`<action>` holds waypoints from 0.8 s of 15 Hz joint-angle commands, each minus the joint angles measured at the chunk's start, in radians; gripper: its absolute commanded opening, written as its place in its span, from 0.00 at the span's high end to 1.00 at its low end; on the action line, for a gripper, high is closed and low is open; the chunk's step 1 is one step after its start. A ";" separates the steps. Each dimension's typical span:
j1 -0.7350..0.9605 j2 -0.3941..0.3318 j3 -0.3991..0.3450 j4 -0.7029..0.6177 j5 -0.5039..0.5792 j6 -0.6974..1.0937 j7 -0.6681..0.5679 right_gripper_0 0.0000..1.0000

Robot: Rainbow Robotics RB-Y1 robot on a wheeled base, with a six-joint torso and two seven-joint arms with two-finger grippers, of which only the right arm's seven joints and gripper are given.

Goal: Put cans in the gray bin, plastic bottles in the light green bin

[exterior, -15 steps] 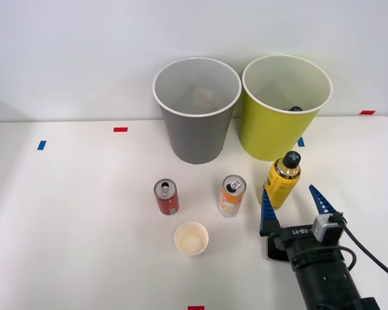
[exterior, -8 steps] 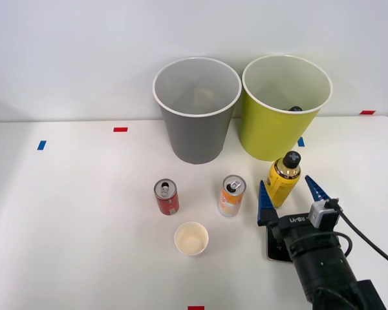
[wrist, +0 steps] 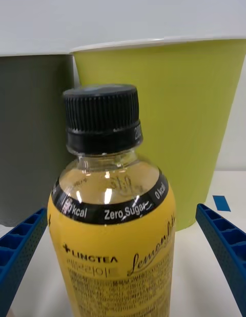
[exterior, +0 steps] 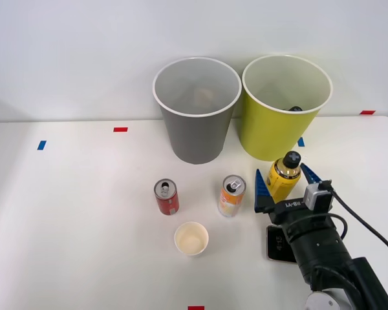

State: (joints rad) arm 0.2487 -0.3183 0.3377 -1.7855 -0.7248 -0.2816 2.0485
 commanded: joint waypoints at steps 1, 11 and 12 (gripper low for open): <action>-0.005 -0.001 -0.008 0.000 -0.004 0.004 0.016 0.00; 0.001 0.012 -0.012 0.000 -0.018 0.004 0.042 1.00; 0.001 0.016 -0.019 -0.006 -0.015 0.019 0.042 1.00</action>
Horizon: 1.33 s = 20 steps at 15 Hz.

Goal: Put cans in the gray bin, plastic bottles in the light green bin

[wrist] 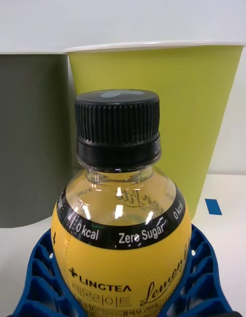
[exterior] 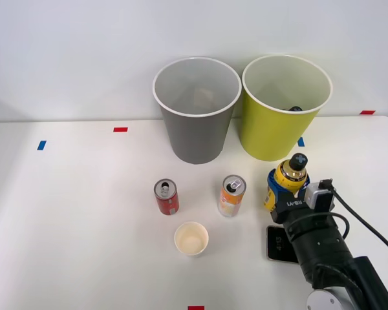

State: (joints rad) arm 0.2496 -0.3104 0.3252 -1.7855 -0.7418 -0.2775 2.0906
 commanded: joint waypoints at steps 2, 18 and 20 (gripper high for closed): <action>0.000 0.013 -0.041 -0.078 0.007 0.147 -0.004 1.00; -0.151 -0.052 -0.351 -0.555 -0.355 0.701 -0.026 1.00; -0.220 -0.049 -0.371 -0.538 -0.352 0.701 -0.063 1.00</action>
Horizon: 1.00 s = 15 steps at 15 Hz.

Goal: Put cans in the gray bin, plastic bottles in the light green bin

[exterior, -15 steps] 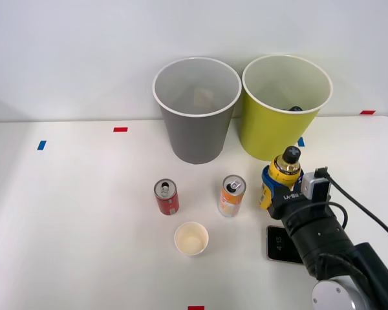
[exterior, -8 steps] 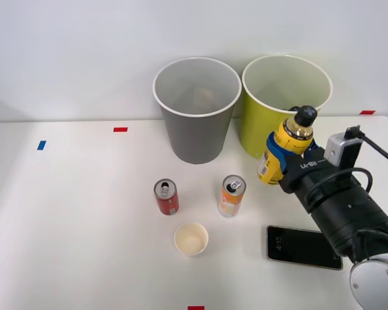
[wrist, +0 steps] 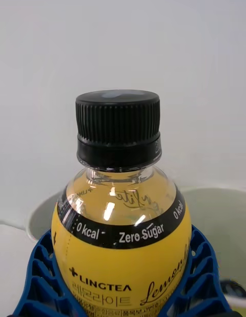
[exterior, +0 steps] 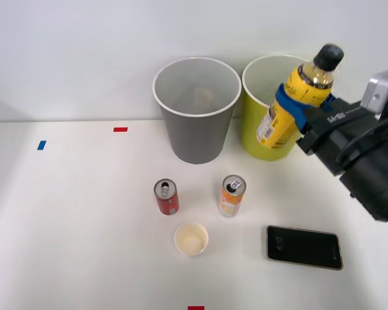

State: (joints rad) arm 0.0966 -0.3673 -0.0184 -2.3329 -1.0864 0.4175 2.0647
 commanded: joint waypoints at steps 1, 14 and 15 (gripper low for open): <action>-0.092 0.004 -0.035 0.014 -0.007 0.007 -0.074 1.00; -0.494 -0.076 -0.081 0.460 0.106 0.086 -0.133 1.00; -0.517 -0.076 -0.049 0.511 0.109 0.038 -0.133 1.00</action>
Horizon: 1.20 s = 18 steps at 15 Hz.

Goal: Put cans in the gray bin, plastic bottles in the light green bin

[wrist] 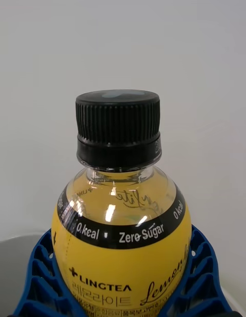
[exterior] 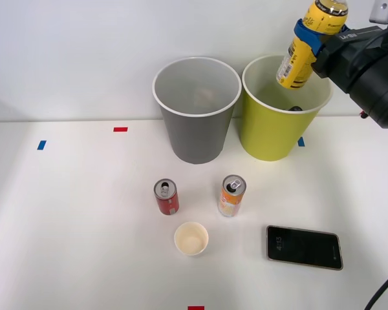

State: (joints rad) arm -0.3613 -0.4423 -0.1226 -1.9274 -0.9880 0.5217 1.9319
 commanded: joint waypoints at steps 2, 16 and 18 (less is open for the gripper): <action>-0.091 0.000 0.136 0.217 0.020 -0.243 0.006 1.00; 0.076 -0.131 0.198 0.007 0.038 -0.293 0.033 0.00; 0.203 -0.182 0.189 -0.116 0.025 -0.316 0.019 0.00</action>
State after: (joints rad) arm -0.2326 -0.5863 0.0713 -1.9726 -0.9526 0.2225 1.9613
